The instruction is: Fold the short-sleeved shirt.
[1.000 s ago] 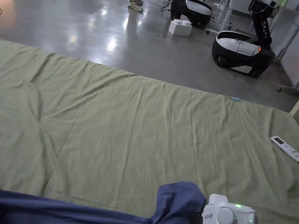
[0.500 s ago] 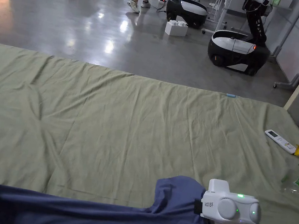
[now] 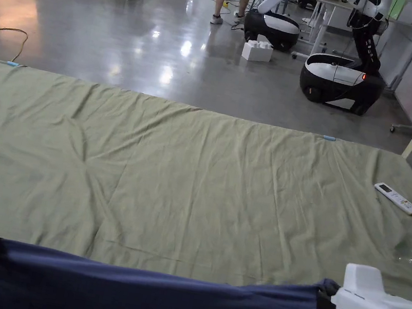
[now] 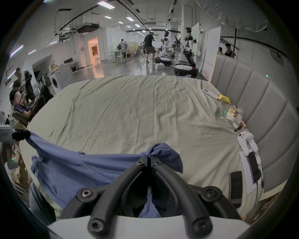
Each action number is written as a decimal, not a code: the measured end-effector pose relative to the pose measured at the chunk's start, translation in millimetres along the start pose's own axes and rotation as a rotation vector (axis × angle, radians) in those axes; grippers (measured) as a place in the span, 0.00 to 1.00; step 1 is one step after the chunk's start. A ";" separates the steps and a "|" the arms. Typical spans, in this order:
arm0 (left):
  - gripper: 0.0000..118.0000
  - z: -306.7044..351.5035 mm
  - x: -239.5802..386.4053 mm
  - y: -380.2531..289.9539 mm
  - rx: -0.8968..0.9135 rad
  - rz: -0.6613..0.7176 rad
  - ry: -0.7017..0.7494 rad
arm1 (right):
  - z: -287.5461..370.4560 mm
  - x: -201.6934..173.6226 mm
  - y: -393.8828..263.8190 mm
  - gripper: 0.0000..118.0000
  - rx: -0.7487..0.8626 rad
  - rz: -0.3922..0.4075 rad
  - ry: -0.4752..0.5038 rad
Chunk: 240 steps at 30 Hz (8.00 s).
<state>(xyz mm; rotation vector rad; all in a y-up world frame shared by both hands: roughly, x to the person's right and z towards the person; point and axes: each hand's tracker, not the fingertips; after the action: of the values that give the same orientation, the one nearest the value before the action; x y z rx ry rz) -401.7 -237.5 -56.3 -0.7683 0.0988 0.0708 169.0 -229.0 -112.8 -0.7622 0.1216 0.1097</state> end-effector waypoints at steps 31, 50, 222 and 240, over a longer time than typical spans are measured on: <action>0.40 4.5 -8.2 -117.8 -0.155 -0.066 0.050 | 16.5 -35.3 -156.3 0.51 -0.216 0.060 -0.098; 0.49 39.2 95.1 -11.1 0.499 -0.026 0.111 | 57.3 -125.6 -15.9 0.60 0.605 -0.034 -0.159; 0.54 7.2 109.0 -67.0 -0.195 0.302 -0.453 | 23.3 -129.1 -58.0 0.01 0.407 0.003 -0.023; 0.62 -50.4 -45.7 -126.8 -0.238 0.627 -0.686 | 22.2 -135.5 -56.1 0.01 0.393 0.005 -0.017</action>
<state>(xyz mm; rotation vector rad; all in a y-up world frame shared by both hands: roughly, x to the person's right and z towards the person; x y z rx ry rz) -437.6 -364.8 0.4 -0.8895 -0.3315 0.9475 44.7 -261.3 -38.4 -0.3688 0.1244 0.0930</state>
